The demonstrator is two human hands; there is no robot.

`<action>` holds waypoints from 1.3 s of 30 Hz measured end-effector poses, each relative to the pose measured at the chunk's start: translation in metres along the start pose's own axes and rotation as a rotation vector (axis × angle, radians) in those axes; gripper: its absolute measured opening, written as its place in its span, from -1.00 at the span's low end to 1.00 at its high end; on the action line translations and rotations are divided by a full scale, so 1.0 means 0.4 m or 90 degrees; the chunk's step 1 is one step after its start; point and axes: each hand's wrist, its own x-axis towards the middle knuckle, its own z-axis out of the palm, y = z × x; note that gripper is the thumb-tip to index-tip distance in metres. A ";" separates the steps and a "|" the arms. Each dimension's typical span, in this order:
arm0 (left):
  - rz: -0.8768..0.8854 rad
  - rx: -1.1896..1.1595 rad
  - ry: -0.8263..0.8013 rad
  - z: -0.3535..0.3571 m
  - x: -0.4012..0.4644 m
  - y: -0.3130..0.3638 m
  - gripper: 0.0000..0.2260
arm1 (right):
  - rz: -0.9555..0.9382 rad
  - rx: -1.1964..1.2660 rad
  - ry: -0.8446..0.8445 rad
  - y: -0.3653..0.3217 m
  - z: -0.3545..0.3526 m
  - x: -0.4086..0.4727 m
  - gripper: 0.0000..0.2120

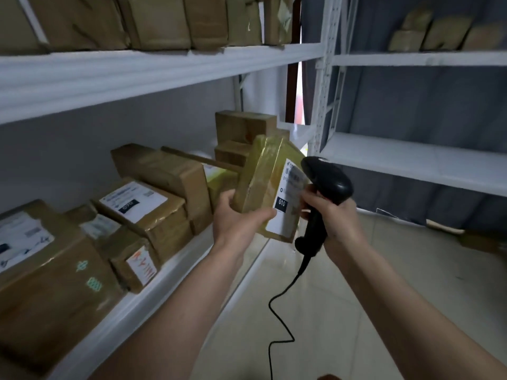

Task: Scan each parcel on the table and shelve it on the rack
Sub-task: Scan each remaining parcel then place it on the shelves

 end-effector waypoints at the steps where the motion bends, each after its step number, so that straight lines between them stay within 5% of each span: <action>1: 0.002 0.010 0.002 0.011 0.017 0.007 -0.42 | -0.014 0.001 0.002 -0.004 0.004 0.018 -0.80; 11: 0.031 0.079 0.041 0.227 0.242 0.021 -0.23 | -0.080 -0.017 0.055 0.033 -0.017 0.296 -0.78; 17: 0.017 0.114 0.108 0.484 0.483 0.041 -0.37 | -0.050 -0.031 0.036 0.036 -0.093 0.602 -0.79; 28: 0.046 0.103 0.224 0.880 0.911 0.082 -0.40 | 0.059 0.031 -0.156 0.012 -0.175 1.199 -0.81; 39: 0.059 0.593 0.195 0.862 1.046 0.059 -0.41 | 0.209 0.058 -0.273 0.119 -0.037 1.418 -0.86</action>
